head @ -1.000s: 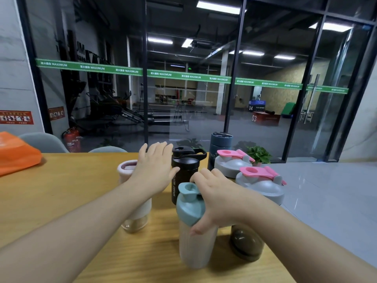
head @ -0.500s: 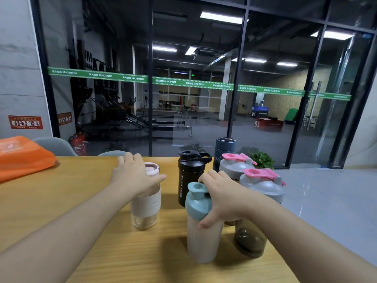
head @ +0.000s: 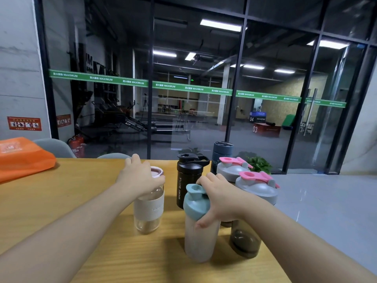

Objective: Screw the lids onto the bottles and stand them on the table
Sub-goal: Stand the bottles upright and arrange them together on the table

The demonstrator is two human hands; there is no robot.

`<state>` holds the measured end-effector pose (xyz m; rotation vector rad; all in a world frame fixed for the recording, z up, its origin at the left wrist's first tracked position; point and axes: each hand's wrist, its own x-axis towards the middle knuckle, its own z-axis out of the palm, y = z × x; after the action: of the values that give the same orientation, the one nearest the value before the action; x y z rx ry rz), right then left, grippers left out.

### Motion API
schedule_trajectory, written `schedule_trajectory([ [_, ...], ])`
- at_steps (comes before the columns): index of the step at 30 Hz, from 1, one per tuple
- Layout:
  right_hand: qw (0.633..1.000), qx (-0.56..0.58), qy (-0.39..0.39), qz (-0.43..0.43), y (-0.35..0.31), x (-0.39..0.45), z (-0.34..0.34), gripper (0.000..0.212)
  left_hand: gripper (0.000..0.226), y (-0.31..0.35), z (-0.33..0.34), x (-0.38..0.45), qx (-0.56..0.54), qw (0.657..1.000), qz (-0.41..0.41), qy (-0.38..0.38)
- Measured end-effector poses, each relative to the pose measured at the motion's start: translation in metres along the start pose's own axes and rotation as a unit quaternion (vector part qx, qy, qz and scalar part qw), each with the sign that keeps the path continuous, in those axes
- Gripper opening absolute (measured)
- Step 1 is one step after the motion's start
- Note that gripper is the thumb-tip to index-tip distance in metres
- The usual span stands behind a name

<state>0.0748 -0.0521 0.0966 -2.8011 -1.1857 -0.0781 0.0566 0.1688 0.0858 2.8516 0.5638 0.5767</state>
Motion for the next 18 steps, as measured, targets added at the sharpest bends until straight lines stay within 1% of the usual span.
schedule_trajectory([
  [3, 1.0, 0.001, 0.002, 0.001, 0.001, 0.0, 0.001, 0.079, 0.049, 0.0, -0.004, -0.006, -0.017, 0.999, 0.022, -0.028],
  [8, 1.0, 0.005, 0.001, 0.002, 0.001, 0.001, 0.001, 0.08, 0.043, 0.0, -0.017, -0.014, -0.027, 0.992, 0.074, -0.098],
  [11, 1.0, 0.004, 0.004, 0.002, 0.002, 0.001, 0.001, 0.081, 0.048, 0.0, -0.022, -0.017, -0.038, 0.985, 0.106, -0.131],
  [15, 1.0, 0.01, 0.01, 0.004, 0.003, 0.002, 0.003, 0.082, 0.055, -0.004, -0.021, -0.022, -0.115, 0.967, 0.136, -0.181],
  [18, 1.0, 0.025, 0.011, 0.007, 0.004, 0.001, 0.004, 0.081, 0.045, -0.007, -0.016, -0.024, -0.19, 0.954, 0.152, -0.173],
])
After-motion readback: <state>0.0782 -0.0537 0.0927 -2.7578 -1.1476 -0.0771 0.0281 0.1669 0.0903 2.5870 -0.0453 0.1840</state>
